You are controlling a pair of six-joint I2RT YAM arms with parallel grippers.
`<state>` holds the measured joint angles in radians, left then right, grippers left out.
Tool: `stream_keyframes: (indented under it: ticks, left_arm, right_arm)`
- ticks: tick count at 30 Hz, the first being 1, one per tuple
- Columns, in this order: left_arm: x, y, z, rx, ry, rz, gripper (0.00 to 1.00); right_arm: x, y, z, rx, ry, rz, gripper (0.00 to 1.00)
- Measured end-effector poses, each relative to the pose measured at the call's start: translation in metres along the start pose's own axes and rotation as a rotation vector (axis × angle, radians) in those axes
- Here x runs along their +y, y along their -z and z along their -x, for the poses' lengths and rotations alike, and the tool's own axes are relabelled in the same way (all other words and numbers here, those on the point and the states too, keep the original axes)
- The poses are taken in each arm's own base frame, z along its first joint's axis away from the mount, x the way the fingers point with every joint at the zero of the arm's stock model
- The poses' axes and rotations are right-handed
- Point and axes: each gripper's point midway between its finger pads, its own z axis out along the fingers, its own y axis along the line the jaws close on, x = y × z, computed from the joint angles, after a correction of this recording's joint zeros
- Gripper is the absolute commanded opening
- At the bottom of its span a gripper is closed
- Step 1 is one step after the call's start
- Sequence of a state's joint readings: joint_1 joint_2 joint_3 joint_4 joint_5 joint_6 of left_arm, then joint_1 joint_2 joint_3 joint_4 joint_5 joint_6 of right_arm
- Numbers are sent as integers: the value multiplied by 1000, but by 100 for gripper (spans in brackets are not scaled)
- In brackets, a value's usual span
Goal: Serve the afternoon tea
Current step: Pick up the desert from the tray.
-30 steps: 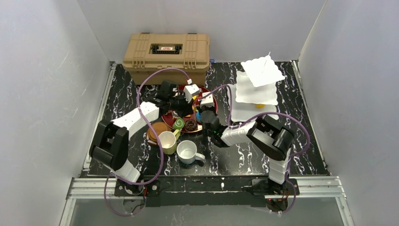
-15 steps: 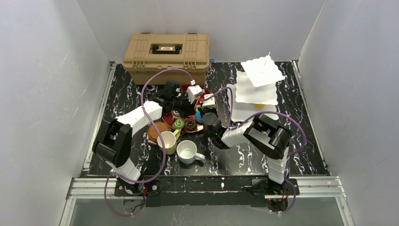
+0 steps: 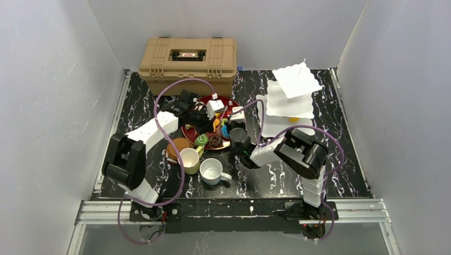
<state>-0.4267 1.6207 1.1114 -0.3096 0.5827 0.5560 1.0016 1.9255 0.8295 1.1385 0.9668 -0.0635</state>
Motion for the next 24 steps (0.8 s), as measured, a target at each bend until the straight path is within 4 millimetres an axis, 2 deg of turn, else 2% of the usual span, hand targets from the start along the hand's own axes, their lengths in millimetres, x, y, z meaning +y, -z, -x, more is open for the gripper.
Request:
stream_keyframes:
  ticks: [5,10,16,24]
  left_arm:
    - [14,0,8,-19,-8,59,0]
    - [25,-10,21,-54,47,80,0]
    - [23,-20,26,-72,76,73,0]
    - [24,-40,18,-40,98,48,0]
  right_arm:
    - [-1,1,0,-6,-12,0,10]
    - [-1,1,0,-5,-20,-3,10]
    - [-1,2,-1,-5,-58,-9,10]
    - [-9,1,-3,-16,-140,-35,8]
